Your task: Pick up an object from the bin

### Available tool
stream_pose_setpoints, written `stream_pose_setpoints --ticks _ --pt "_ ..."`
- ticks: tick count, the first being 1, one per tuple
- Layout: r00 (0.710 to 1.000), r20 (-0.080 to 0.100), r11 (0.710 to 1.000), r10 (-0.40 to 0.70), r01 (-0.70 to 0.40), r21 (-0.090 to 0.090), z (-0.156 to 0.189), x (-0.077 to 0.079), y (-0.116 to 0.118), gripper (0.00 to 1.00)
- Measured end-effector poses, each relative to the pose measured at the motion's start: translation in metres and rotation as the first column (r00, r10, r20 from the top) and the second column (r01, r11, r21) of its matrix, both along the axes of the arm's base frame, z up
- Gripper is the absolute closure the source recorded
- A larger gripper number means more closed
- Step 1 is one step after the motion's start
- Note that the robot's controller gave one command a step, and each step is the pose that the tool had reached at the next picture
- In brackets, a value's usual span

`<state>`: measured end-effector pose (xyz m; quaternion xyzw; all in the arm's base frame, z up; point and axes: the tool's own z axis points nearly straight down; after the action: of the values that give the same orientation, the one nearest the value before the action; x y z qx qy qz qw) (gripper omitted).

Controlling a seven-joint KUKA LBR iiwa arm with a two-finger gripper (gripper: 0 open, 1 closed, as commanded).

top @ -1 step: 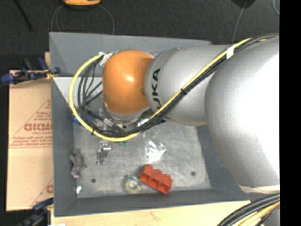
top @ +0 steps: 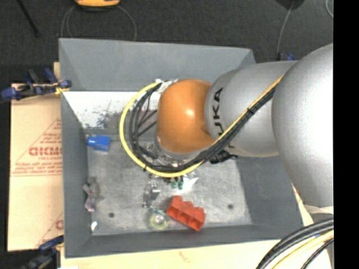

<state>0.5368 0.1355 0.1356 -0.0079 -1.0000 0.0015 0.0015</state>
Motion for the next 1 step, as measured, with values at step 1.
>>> stream_pose_setpoints --ticks 1 --pt "0.930 0.017 0.930 0.366 -0.366 0.002 -0.0623 -0.0301 -0.0724 0.00"
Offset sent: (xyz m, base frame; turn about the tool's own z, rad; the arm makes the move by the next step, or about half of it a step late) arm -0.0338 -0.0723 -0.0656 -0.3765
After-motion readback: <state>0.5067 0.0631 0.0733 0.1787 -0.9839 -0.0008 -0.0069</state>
